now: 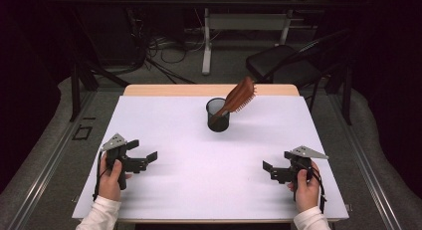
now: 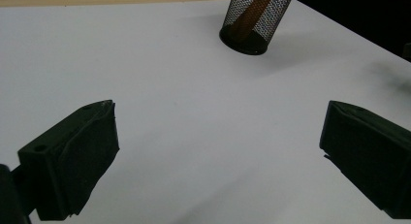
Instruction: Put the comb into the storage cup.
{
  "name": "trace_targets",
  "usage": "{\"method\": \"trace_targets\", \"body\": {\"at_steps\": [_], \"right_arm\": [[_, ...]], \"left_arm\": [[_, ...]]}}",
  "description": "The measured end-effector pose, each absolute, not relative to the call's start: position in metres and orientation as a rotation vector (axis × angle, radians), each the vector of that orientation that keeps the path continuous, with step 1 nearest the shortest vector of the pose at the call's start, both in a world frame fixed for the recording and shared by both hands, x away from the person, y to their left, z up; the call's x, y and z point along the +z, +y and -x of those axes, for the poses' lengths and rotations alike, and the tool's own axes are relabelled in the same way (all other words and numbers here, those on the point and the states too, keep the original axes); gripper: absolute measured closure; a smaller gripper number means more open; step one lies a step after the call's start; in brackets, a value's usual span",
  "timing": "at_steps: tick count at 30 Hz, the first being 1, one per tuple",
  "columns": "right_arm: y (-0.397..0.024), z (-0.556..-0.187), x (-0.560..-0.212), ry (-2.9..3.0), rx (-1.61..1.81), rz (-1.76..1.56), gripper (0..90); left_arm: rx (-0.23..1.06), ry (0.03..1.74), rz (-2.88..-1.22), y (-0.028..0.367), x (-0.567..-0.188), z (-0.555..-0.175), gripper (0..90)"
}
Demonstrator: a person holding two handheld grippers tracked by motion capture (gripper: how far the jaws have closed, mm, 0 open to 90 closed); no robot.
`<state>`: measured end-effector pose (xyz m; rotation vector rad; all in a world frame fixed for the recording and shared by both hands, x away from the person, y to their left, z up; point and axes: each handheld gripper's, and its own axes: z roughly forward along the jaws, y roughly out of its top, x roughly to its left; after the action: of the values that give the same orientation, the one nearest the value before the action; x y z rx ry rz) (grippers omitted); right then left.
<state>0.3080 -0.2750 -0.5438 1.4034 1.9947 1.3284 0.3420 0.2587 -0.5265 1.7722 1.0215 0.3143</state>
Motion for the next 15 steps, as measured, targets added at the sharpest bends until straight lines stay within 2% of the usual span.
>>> {"method": "trace_targets", "body": {"at_steps": [15], "right_arm": [[-0.2818, -0.3094, -0.5502, 1.975, 1.342, -1.447, 0.0]], "left_arm": [[0.322, 1.033, -1.767, 0.2615, -0.5297, -0.3428, 0.4]]}}
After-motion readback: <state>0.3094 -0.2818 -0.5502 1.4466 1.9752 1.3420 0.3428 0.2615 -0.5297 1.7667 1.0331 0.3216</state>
